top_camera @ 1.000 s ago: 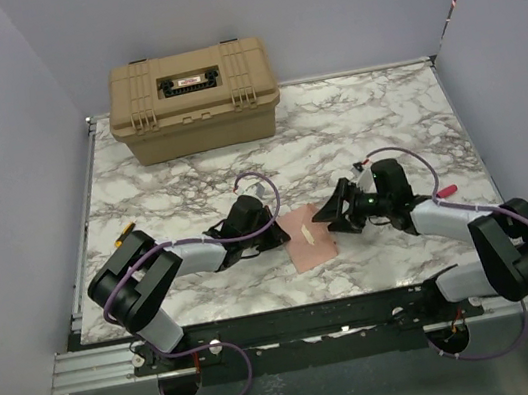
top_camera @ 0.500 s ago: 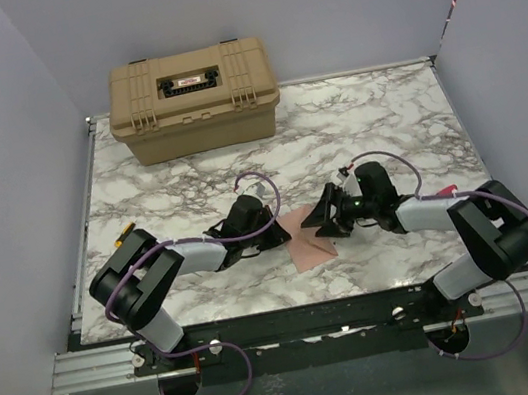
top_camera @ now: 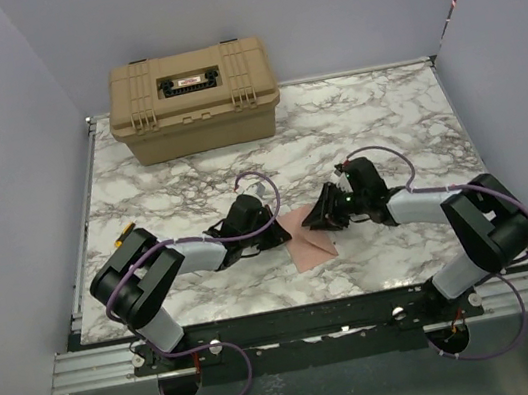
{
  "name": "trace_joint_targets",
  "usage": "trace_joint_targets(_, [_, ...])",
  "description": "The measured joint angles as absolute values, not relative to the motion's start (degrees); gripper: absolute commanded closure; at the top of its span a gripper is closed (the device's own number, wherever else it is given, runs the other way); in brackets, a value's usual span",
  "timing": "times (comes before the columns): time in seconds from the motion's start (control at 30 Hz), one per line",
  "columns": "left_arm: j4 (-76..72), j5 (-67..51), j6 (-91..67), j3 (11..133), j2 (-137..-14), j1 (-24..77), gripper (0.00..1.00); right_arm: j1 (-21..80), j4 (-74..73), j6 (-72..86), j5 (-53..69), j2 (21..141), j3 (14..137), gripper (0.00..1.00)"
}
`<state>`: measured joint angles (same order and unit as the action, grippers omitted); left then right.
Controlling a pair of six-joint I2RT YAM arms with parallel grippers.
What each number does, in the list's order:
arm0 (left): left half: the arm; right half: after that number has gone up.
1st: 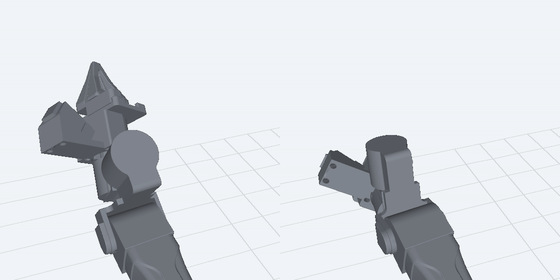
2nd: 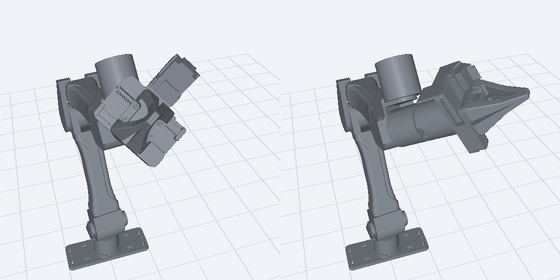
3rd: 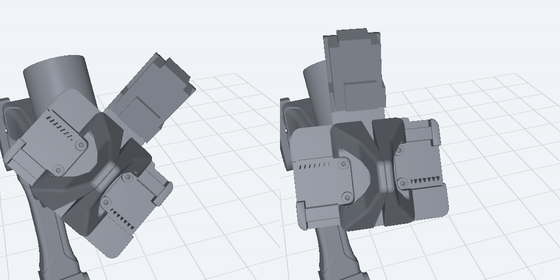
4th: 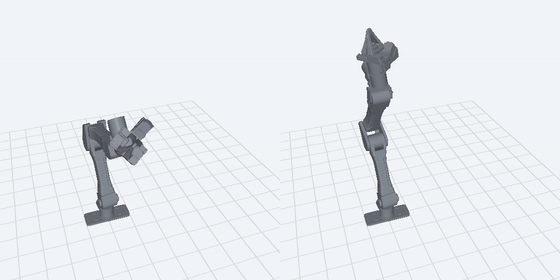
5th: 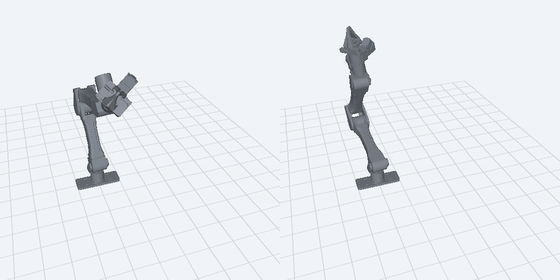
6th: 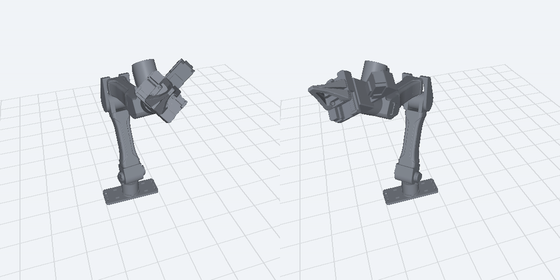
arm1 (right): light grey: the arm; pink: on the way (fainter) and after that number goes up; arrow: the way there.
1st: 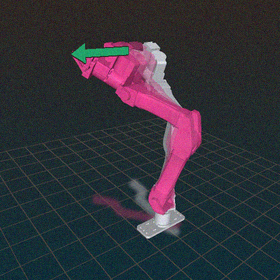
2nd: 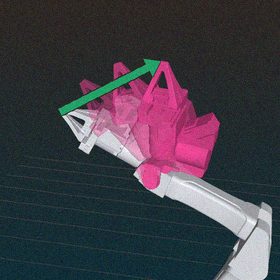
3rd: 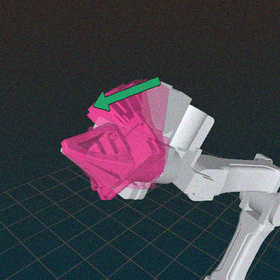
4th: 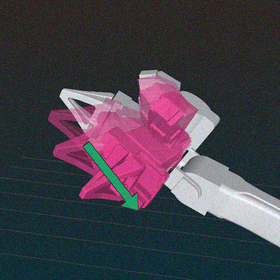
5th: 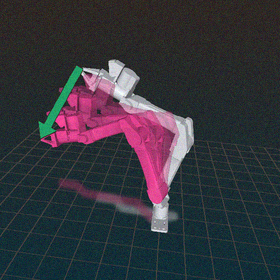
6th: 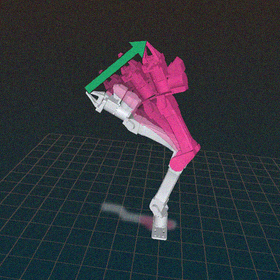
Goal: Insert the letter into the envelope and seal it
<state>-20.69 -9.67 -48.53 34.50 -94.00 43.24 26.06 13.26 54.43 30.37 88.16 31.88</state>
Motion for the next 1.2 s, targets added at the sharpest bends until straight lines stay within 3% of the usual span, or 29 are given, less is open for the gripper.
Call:
trace_joint_targets(0.9, [-18.33,-14.68,-47.75,36.95,-90.83,40.71,1.00,44.21,-20.29,45.32,-1.28,98.85,56.82,0.72])
trace_joint_targets(1.2, [-20.10,-16.14,-47.75,36.12,-92.36,40.71,1.00,48.05,-25.19,44.93,-8.71,101.23,60.97,0.75])
